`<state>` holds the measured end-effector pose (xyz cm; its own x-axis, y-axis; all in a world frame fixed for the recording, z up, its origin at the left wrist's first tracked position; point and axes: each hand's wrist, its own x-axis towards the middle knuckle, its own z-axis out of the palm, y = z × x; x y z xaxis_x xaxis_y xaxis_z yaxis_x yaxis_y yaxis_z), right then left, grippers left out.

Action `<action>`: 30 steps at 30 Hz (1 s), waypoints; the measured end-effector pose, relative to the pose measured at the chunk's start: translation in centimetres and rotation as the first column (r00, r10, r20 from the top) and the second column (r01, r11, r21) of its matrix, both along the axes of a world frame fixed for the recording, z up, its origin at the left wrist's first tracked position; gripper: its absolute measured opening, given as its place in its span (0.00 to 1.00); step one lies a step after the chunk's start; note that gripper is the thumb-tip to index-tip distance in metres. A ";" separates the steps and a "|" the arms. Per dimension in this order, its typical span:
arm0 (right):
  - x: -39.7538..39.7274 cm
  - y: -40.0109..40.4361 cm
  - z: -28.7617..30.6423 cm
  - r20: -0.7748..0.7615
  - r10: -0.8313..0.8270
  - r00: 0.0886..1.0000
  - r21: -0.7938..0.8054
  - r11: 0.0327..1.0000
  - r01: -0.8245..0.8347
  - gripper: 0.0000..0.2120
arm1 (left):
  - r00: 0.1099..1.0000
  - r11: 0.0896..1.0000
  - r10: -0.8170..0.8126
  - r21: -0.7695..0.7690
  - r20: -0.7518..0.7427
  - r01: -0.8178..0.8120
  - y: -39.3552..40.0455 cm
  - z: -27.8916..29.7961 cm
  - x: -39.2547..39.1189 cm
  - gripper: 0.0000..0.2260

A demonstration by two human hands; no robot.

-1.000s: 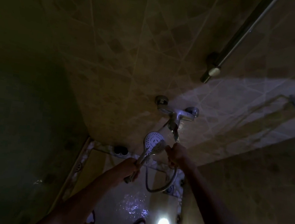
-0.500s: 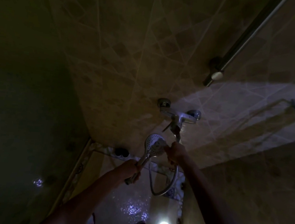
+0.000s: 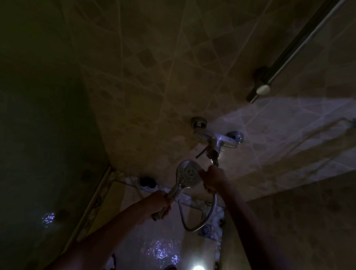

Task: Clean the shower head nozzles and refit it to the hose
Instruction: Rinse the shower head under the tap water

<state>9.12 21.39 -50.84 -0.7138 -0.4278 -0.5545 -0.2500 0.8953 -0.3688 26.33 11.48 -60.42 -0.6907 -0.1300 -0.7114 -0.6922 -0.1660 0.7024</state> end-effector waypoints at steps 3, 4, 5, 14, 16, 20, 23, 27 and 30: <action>-0.2 1.2 -0.1 -0.009 -0.022 1.000 0.010 1.000 0.023 0.20 | 0.999 0.999 0.038 0.032 -0.012 -0.037 -0.2 -0.3 0.0 0.15; -0.2 1.5 -0.4 0.001 -0.005 1.000 0.037 0.999 0.005 0.20 | 0.999 0.998 0.048 0.036 -0.015 -0.047 -0.2 -0.1 0.0 0.15; 0.0 1.7 -0.7 0.019 0.011 1.000 0.060 0.998 -0.012 0.19 | 0.998 0.998 0.056 0.042 -0.013 -0.055 -0.2 -0.1 -0.1 0.15; 0.7 -1.2 0.4 0.029 0.087 0.996 0.011 0.996 -0.088 0.17 | 0.997 0.996 0.077 0.040 -0.013 -0.077 0.0 -0.2 -0.4 0.12; 0.2 -1.2 0.9 -0.006 0.037 0.999 0.007 0.999 -0.037 0.18 | 0.998 0.998 0.057 0.041 -0.034 -0.056 -0.1 -0.1 -0.3 0.10; -0.1 0.0 1.2 0.005 0.029 1.000 0.055 0.998 -0.030 0.19 | 0.994 0.992 0.110 0.062 -0.014 -0.109 -0.5 0.0 -0.1 0.11; 0.5 0.3 0.4 0.049 0.093 0.994 0.105 0.990 -0.098 0.21 | 0.990 0.988 0.141 0.072 -0.029 -0.139 -0.7 -0.1 0.0 0.13; 1.5 -1.0 0.2 0.042 0.191 0.981 0.087 0.977 -0.194 0.20 | 0.993 0.991 0.110 0.078 -0.053 -0.106 -1.1 -0.3 0.2 0.14; 1.5 -2.0 0.6 0.027 0.169 0.985 0.039 0.985 -0.170 0.17 | 0.993 0.992 0.101 0.084 -0.057 -0.096 -1.2 -0.3 0.3 0.13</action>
